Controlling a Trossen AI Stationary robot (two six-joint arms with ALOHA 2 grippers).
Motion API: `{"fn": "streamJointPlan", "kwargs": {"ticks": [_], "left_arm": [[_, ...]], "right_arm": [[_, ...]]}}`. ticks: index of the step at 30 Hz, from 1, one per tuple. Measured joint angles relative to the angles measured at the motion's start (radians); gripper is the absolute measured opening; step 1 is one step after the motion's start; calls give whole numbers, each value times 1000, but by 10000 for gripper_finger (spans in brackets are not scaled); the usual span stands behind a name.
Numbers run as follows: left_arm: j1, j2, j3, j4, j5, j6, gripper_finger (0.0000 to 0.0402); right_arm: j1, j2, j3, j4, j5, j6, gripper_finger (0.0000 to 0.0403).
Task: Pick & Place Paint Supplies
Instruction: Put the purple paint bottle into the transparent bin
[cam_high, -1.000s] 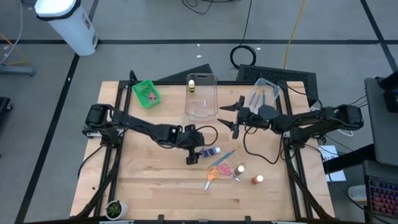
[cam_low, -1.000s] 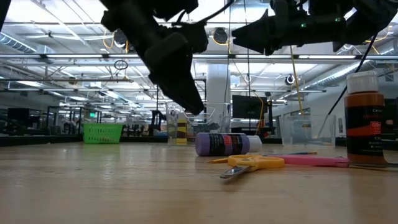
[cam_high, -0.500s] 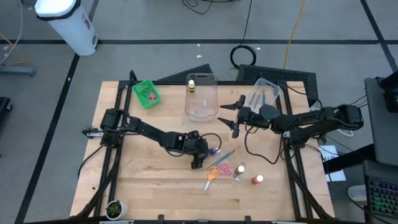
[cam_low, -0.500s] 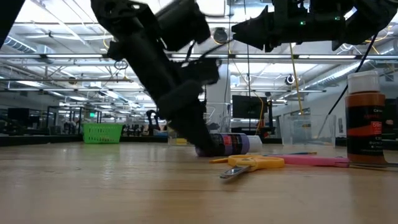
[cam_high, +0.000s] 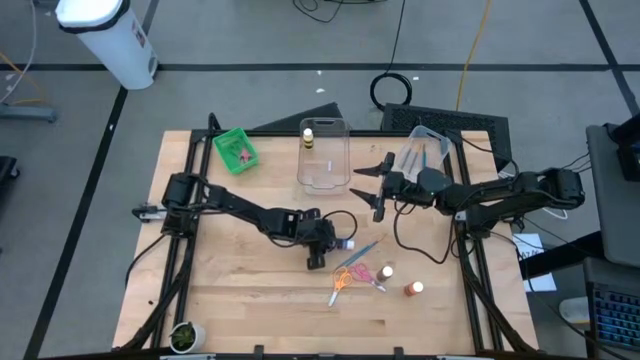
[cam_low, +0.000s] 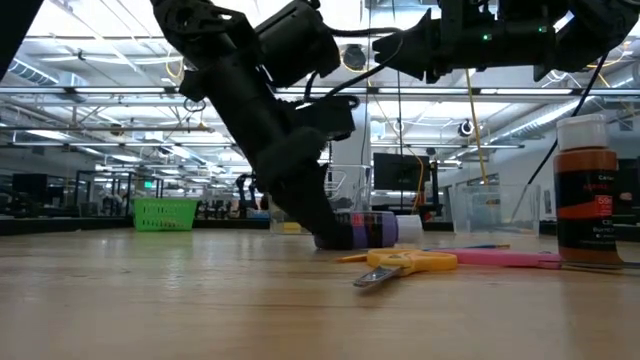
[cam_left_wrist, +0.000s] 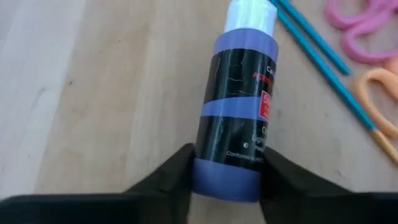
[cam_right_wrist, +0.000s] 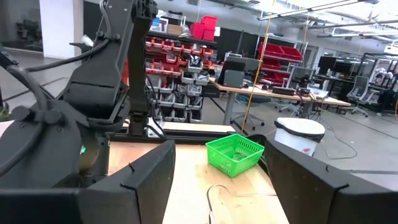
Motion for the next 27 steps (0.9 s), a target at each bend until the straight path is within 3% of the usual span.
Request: {"fn": "streamJointPlan", "kwargs": {"ticks": [6, 10, 16, 20, 23, 27], "left_arm": [[21, -111, -20, 64, 99, 51, 122], [22, -210, -121, 212, 108, 87, 122], [56, -371, -372, 650, 114, 105, 122], [104, -446, -502, 911, 97, 120, 122], [163, -473, -568, 1032, 76, 109, 122], [243, -469, -600, 1048, 77, 79, 122]], "right_arm": [[0, -22, 0, -19, 0, 58, 238], [0, -92, 0, -108, 3, 85, 238], [0, -196, -1, -273, 75, 106, 238], [0, -208, -1, -293, 79, 112, 238], [-5, -199, -1, -286, 79, 112, 238], [-49, -186, 13, -302, 72, 176, 238]]}}
